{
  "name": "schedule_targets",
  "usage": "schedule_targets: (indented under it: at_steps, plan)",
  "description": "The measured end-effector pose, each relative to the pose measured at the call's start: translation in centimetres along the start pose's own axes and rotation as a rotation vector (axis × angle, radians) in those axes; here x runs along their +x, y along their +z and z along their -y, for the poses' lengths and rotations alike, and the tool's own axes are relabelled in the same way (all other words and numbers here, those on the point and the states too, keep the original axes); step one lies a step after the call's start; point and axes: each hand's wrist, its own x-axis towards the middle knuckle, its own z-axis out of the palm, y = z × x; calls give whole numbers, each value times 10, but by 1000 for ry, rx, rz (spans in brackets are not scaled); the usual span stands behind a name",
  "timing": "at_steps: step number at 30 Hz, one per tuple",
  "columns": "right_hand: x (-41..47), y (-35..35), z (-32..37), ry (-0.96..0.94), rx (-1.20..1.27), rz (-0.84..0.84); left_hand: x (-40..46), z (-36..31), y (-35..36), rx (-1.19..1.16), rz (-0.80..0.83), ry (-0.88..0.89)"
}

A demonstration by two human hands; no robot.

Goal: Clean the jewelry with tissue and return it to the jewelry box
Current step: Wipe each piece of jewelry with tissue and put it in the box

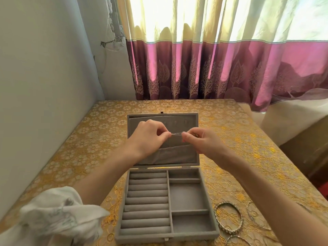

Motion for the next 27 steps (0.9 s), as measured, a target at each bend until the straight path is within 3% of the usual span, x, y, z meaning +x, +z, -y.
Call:
schedule_targets:
  at_steps: [5,13,21,27]
  plan:
    - [29,-3,-7,-117,-265,-64,25,2,16,11,-157,-34]
    - [62,8,-17,-136,-463,-434,42,-7,32,310,-314,-84]
    - [61,21,-30,-20,-476,-401,29,3,42,382,-242,-71]
    - [45,23,-39,-69,-477,-302,5,21,31,318,-9,-41]
